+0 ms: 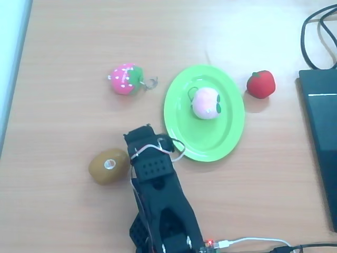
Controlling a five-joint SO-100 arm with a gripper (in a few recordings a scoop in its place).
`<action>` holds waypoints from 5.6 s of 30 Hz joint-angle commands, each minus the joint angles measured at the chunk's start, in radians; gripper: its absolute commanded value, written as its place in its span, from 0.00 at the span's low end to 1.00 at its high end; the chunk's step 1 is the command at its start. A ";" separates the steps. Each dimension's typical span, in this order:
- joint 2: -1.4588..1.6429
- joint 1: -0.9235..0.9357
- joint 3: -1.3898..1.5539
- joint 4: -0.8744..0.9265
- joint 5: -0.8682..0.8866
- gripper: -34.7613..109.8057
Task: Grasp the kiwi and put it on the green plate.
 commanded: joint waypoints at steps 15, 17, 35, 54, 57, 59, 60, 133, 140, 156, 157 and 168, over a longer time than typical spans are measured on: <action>-0.166 -0.071 -0.373 0.184 -0.071 0.19; -0.149 -0.074 -0.383 0.184 -0.071 0.20; -0.183 -0.144 -0.630 0.374 -0.072 0.30; -0.308 -0.206 -0.540 0.480 -0.445 0.49; -0.313 -0.202 -0.541 0.509 -0.486 0.51; -0.321 -0.199 -0.541 0.525 -0.508 0.52; -0.330 -0.199 -0.543 0.535 -0.526 0.53; -0.413 -0.124 -0.058 0.018 -0.660 0.43; -0.413 -0.104 -0.101 -0.021 -0.660 0.40; -0.397 -0.008 -0.192 -0.091 -0.681 0.40; -0.394 -0.003 -0.201 -0.091 -0.681 0.40; -0.388 0.123 -0.279 -0.114 -0.681 0.40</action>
